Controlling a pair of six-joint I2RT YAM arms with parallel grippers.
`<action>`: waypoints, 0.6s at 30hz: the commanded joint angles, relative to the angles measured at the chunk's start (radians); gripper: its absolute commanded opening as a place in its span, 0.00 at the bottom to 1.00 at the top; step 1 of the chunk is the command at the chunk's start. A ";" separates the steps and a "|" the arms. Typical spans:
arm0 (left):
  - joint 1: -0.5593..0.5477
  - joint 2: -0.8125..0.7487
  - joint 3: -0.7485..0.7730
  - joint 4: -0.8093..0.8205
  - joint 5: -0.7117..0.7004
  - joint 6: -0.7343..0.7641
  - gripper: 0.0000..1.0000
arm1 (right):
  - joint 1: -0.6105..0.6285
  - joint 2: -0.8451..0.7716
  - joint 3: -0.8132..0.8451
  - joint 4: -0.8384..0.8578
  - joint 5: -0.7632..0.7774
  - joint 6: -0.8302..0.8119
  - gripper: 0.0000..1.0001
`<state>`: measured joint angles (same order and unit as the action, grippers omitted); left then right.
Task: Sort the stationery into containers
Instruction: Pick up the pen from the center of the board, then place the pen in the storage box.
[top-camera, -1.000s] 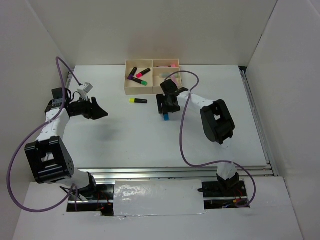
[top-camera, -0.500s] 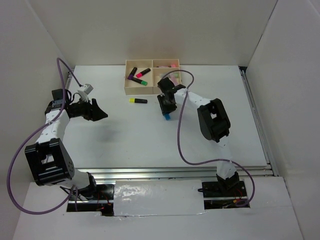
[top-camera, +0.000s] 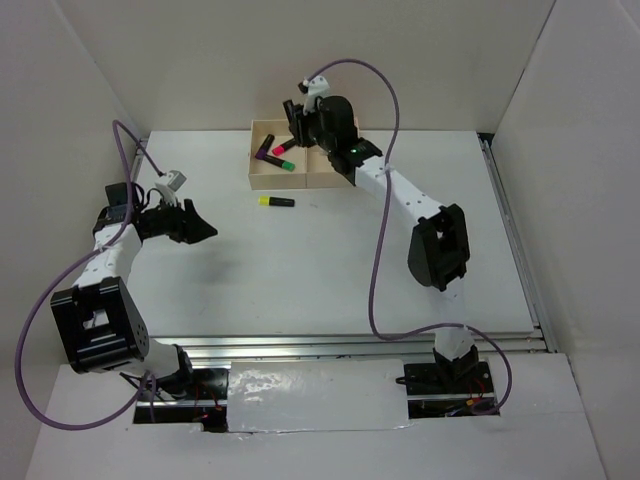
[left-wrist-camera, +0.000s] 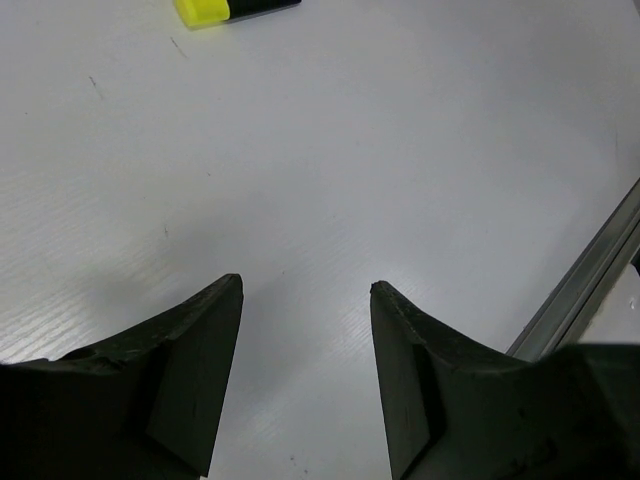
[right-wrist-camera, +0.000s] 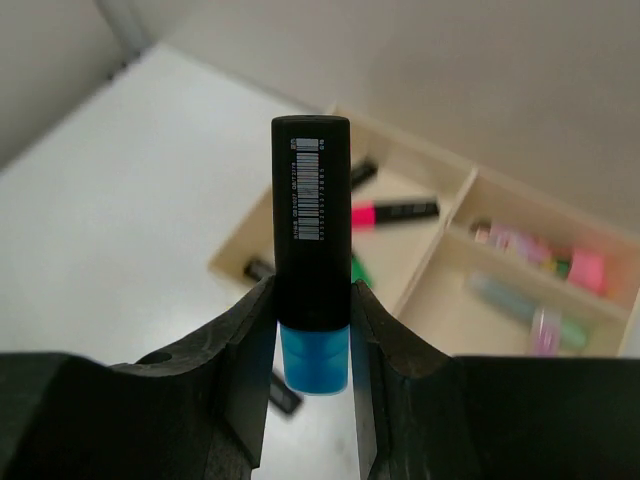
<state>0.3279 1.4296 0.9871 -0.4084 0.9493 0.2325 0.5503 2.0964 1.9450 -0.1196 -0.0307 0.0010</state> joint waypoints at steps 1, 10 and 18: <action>-0.004 -0.032 -0.021 0.079 0.040 -0.022 0.66 | 0.008 0.132 0.118 0.266 0.053 -0.024 0.00; -0.012 -0.066 -0.053 0.051 0.026 0.027 0.66 | 0.000 0.402 0.295 0.442 0.063 0.088 0.32; -0.078 -0.109 -0.122 0.222 -0.052 -0.064 0.67 | -0.015 0.390 0.290 0.482 0.054 0.093 0.82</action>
<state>0.2886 1.3579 0.8860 -0.3092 0.9222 0.2054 0.5449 2.5813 2.1887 0.2325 0.0196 0.0776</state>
